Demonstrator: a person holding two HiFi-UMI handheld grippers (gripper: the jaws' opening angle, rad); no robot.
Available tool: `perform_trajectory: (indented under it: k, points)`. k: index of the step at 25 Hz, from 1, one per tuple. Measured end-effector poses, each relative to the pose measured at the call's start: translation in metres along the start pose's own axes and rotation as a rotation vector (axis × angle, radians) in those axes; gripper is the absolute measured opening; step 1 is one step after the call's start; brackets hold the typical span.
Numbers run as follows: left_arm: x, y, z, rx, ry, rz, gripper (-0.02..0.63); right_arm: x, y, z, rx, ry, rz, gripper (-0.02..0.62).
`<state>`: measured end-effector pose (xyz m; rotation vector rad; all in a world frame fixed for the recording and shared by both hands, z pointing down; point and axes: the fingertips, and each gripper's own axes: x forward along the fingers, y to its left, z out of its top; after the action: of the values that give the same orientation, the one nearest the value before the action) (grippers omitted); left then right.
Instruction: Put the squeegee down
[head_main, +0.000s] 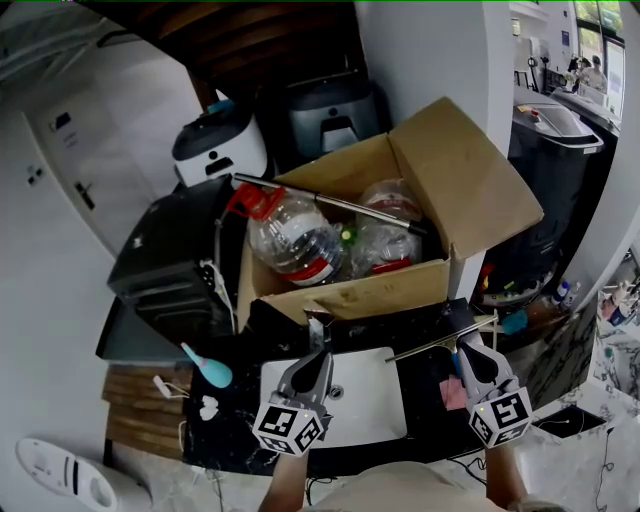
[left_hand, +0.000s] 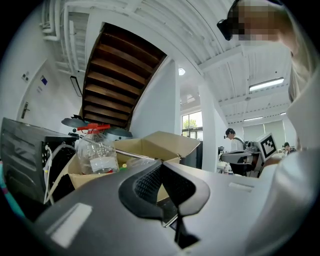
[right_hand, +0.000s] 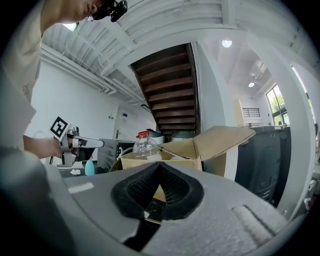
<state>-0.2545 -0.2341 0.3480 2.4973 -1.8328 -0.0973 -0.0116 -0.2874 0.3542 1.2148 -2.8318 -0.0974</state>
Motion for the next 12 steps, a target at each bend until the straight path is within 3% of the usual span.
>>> perform_trajectory:
  k: [5,12]
  points:
    - [0.000,-0.012,-0.010,-0.061,0.004,-0.053,0.014,-0.003,0.000,-0.011,0.014,0.024,-0.001,0.002]
    - [-0.004,-0.009,-0.028,-0.071,0.069,-0.042,0.014,-0.002,0.000,-0.030,0.018,0.070,-0.017,0.002]
